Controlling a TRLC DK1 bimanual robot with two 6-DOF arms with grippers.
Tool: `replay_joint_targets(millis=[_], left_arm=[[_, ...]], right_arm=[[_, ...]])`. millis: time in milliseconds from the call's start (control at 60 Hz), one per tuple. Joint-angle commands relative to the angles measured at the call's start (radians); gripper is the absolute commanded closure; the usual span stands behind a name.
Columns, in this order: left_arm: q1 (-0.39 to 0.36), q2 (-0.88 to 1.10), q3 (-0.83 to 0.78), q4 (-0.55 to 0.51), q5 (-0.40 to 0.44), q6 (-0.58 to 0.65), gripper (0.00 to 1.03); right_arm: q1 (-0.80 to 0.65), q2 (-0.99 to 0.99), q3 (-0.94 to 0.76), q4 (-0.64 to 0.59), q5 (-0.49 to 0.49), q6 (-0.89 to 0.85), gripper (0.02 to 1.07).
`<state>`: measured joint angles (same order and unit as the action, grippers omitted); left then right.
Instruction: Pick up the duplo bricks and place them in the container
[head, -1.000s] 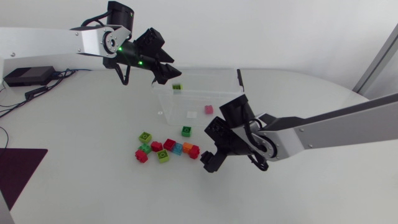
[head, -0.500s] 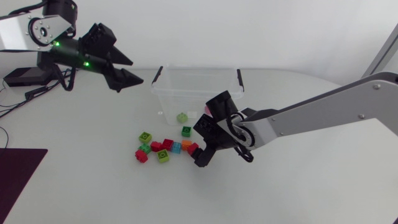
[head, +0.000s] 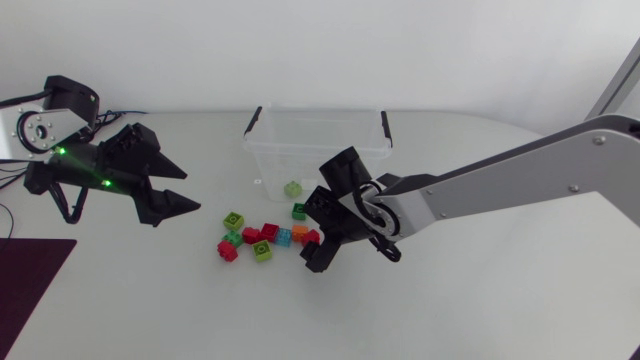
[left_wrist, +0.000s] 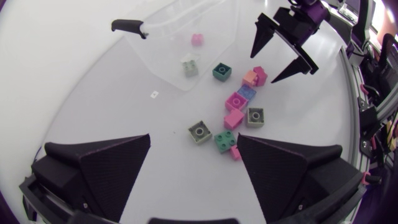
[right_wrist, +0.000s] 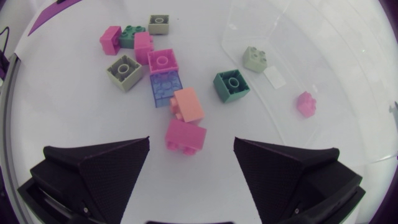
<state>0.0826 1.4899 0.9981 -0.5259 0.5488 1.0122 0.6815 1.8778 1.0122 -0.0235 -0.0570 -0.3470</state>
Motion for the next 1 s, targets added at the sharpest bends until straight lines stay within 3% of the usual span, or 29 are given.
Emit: replay_joint_targets(millis=[0, 283, 317, 533, 783, 983], left_arm=[[0.006, -0.023, -0.061, -0.006, 0.010, 0.040, 0.06], [-0.027, -0.002, -0.141, -0.009, -0.027, 0.000, 0.08], [-0.046, 0.004, -0.148, -0.011, -0.052, -0.021, 0.08], [-0.109, 0.049, -0.148, -0.011, -0.127, -0.124, 0.08], [-0.165, 0.112, -0.144, -0.009, -0.197, -0.179, 0.08], [-0.236, 0.144, -0.122, -0.006, -0.240, -0.254, 0.08]], right_arm=[[0.012, 0.030, 0.029, -0.015, 0.016, 0.025, 0.11], [0.021, 0.073, 0.112, -0.115, 0.052, 0.098, 0.20], [0.024, 0.081, 0.131, -0.138, 0.054, 0.117, 0.31], [0.024, 0.129, 0.210, -0.248, 0.055, 0.157, 0.66], [0.024, 0.116, 0.210, -0.311, 0.052, 0.155, 0.69], [-0.005, -0.043, 0.132, -0.320, 0.054, 0.149, 0.69]])
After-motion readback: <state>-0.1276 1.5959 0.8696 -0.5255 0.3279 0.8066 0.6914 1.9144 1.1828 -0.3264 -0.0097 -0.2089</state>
